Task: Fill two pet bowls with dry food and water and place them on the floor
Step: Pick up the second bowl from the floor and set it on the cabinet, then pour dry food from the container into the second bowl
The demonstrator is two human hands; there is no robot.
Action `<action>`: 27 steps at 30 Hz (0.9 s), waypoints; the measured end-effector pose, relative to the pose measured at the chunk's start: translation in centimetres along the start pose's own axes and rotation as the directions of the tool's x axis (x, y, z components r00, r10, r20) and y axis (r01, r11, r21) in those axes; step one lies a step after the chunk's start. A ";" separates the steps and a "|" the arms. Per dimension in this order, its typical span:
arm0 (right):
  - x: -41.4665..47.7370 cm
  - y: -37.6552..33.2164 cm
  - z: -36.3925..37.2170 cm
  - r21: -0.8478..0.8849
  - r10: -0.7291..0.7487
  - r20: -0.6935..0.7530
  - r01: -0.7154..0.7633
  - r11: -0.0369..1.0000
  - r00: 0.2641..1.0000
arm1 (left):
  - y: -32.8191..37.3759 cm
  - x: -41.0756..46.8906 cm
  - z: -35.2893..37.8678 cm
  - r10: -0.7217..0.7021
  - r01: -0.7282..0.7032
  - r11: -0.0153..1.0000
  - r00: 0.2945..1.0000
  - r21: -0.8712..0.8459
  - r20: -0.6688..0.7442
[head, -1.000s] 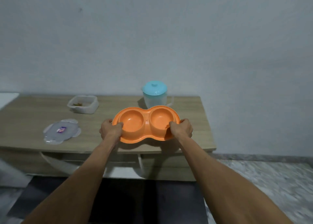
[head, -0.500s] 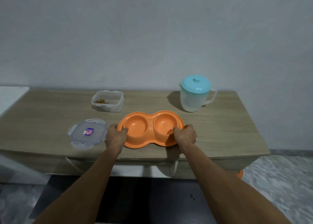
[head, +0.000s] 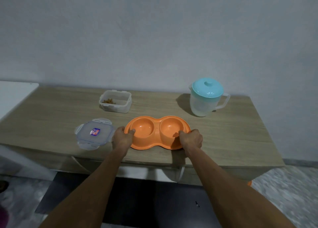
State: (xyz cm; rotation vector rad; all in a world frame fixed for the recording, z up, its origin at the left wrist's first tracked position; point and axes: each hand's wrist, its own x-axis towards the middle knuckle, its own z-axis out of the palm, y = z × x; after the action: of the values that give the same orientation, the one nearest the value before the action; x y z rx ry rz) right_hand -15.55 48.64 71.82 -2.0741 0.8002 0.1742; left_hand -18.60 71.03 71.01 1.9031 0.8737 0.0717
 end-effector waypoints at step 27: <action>-3.8 -15.7 13.2 -0.027 -0.440 0.105 0.445 0.895 0.892 | -4.6 4.2 -4.5 0.445 -0.694 0.665 0.665 0.276 0.599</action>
State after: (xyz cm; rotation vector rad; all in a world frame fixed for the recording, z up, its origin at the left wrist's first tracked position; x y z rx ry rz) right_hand -6.91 67.09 76.28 -2.2199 0.2493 0.0405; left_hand -19.81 78.04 68.26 2.4664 -0.1451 -0.2576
